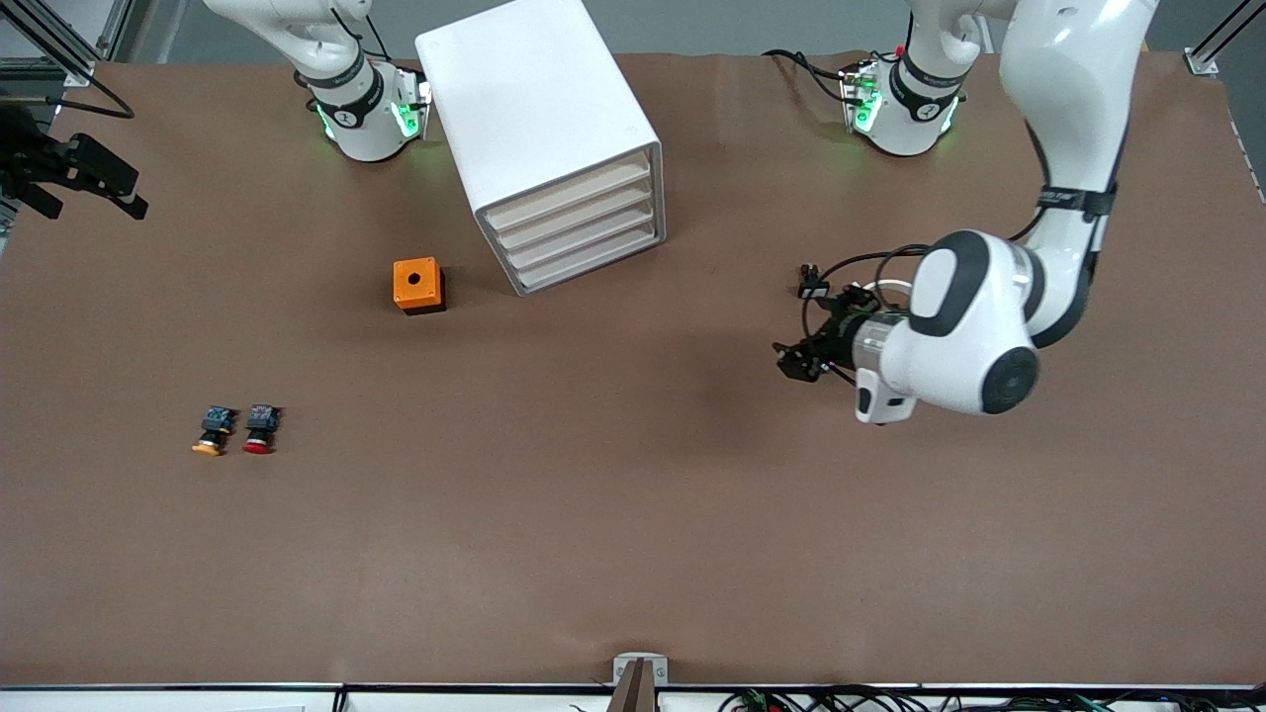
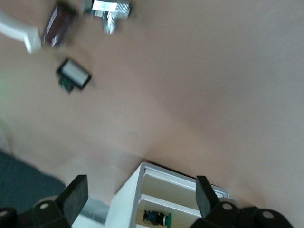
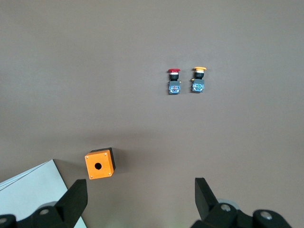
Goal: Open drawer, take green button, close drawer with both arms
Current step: 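Reach the left gripper to the lowest drawer's front edge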
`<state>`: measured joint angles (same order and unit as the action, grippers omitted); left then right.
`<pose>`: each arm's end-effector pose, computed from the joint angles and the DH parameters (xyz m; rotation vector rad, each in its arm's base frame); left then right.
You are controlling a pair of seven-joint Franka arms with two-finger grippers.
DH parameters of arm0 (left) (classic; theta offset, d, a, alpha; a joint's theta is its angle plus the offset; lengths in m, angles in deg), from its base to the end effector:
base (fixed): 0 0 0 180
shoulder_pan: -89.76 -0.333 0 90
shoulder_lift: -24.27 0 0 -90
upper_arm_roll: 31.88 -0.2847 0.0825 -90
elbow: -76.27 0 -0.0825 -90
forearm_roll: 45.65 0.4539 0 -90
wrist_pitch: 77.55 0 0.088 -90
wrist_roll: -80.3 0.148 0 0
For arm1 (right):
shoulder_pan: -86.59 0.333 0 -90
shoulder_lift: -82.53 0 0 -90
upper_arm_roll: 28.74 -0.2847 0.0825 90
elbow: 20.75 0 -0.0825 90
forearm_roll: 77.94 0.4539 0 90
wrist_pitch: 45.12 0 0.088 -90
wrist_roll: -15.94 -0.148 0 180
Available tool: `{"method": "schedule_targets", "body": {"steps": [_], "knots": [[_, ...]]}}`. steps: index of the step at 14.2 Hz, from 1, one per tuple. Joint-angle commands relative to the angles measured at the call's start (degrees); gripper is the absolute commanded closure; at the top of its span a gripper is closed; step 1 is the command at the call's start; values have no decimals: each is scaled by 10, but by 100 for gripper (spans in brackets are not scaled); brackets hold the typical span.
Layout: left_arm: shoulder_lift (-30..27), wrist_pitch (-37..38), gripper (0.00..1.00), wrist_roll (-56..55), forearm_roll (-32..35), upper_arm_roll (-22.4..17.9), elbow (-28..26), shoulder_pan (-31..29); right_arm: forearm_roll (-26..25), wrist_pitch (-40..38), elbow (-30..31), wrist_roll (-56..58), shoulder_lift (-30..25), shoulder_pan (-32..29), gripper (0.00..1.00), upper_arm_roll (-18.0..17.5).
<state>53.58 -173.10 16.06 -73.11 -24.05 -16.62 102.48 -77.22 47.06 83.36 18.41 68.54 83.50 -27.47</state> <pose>0.5983 -0.2888 0.2175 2.5760 1.2867 -1.0355 0.5570 -0.0415 0.5660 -3.1249 0.0511 -0.0577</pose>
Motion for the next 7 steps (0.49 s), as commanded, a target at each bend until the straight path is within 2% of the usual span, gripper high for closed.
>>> {"method": "schedule_targets", "body": {"steps": [1,3,7], "knots": [[43,17,0,-118,-22,27,18,-4,-5,-12,3,-1,-9,-2,0,0],[73,19,0,-218,-68,30,26,-3,-5,-17,3,0,-9,-2,0,0],[124,75,0,-374,-108,50,73,6,-6,-17,0,0,-8,-2,0,0]]}}
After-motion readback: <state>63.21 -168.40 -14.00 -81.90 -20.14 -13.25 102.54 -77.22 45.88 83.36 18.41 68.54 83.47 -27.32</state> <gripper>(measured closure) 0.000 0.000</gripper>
